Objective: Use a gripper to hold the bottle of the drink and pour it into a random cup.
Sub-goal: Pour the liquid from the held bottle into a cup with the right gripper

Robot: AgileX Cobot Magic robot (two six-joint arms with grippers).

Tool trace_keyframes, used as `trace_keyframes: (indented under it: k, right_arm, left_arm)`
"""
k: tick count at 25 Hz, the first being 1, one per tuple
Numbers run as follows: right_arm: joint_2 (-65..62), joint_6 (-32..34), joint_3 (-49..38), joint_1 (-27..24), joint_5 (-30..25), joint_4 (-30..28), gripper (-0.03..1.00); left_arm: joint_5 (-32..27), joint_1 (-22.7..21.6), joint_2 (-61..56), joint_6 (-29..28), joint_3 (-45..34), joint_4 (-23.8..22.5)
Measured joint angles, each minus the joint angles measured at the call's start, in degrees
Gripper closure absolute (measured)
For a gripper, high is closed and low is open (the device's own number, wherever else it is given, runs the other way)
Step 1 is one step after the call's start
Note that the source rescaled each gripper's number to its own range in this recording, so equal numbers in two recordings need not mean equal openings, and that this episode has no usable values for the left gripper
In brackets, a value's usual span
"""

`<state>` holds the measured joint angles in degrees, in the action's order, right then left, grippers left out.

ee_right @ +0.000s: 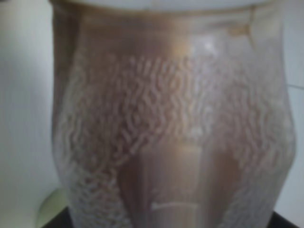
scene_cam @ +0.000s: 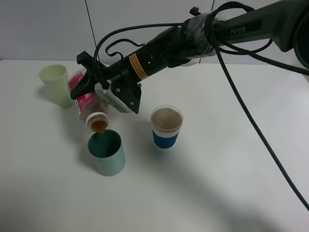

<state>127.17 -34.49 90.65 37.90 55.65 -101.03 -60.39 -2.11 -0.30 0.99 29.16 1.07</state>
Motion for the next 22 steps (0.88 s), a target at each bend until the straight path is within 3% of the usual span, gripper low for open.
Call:
trace_keyframes:
  k: [22]
  right_arm:
    - [0.0, -5.83, 0.0, 0.19, 0.31, 0.05, 0.97]
  left_arm:
    - [0.0, 0.0, 0.0, 0.0, 0.0, 0.0]
